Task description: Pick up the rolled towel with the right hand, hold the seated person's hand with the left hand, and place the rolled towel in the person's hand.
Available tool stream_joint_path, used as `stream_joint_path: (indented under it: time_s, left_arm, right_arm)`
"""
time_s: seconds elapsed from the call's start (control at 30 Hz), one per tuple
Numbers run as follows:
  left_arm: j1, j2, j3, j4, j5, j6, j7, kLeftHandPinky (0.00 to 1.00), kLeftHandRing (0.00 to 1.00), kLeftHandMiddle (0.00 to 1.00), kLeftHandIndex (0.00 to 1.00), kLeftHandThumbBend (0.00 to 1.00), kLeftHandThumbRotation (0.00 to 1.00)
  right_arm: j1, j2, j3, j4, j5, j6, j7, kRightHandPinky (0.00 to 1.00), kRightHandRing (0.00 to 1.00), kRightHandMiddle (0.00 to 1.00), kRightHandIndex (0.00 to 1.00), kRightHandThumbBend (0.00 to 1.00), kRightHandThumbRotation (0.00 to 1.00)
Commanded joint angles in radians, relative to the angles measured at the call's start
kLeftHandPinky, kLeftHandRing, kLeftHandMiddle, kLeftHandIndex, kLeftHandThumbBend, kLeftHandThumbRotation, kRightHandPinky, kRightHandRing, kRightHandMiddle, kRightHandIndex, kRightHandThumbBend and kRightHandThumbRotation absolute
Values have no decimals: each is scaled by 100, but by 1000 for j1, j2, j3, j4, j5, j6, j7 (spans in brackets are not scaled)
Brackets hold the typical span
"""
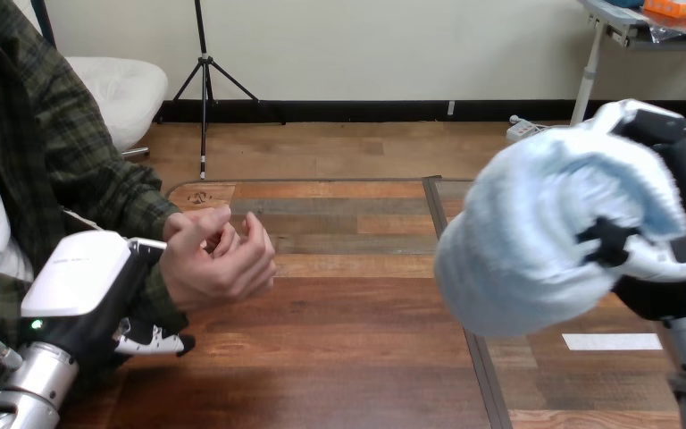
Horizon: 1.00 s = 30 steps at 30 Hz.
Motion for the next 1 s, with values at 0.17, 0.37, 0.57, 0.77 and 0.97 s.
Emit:
stream_joint_path:
  time_s: [0.17,0.37,0.57,0.77,0.97]
  left_arm:
    - [2,-34,12,-99,-35,-34,2,31,33,37,38,89,0]
    - [1,-41,12,-120,-31,-41,13,29,31,36,37,90,0]
    - [0,-50,14,-141,-32,-42,13,28,31,36,37,90,0]
    - [-3,-61,16,-156,-35,-43,13,27,31,36,37,90,0]
    - [7,-75,26,-193,-34,-25,5,27,31,36,37,90,0]
  right_arm:
    - [-126,40,25,42,-13,-37,16,14,21,23,29,76,0]
    - [-146,54,39,68,-21,-36,30,15,21,24,30,77,0]
    - [-161,57,61,75,-5,4,43,15,21,24,30,76,0]
    - [-175,71,81,80,-36,13,26,14,20,24,29,74,0]
    - [-187,94,96,90,-75,-1,-2,14,20,24,28,75,0]
